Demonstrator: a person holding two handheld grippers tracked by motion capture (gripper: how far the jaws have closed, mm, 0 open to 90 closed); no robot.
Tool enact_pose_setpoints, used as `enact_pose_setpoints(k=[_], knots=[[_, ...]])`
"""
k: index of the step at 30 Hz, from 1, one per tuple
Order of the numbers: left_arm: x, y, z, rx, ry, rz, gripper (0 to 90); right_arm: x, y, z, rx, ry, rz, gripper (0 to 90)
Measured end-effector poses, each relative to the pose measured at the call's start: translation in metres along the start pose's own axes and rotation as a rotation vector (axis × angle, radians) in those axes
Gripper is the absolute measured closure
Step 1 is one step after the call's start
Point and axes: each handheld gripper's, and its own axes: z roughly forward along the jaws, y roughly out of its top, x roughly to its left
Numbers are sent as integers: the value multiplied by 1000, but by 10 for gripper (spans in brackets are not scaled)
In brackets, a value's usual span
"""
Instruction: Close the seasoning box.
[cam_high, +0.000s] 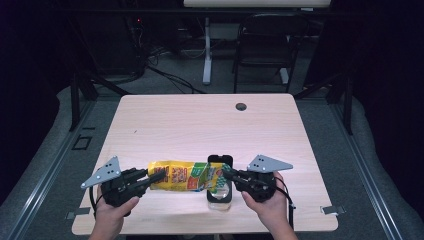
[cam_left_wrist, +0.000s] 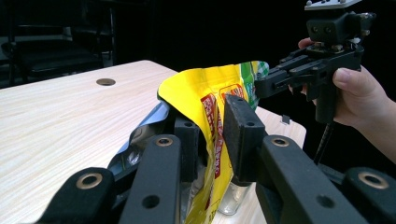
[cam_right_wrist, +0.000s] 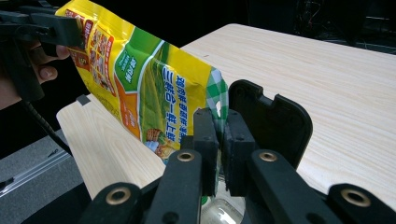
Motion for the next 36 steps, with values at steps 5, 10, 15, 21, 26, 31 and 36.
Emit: enact_pose_setpoints(k=[5, 10, 15, 21, 26, 31, 36], knots=[[0, 1, 1, 0, 3, 4, 770, -1, 0, -1, 2, 0, -1, 855], [-1, 3, 3, -5, 6, 5, 770, -2, -1, -1, -1, 2, 7, 855], [-1, 3, 5, -7, 0, 5, 770, -3, -1, -2, -7, -2, 9, 852], [-2, 5, 6, -4, 0, 7, 771, -4, -1, -3, -9, -2, 15, 848], [-2, 6, 7, 0, -3, 10, 771, -5, -1, -3, -13, -9, 17, 847], [0, 8, 8, 4, -4, 11, 774, -6, -1, -3, -12, -14, 19, 847], [-1, 11, 12, 7, -5, 18, 775, -6, -1, -3, -25, -21, 26, 841]])
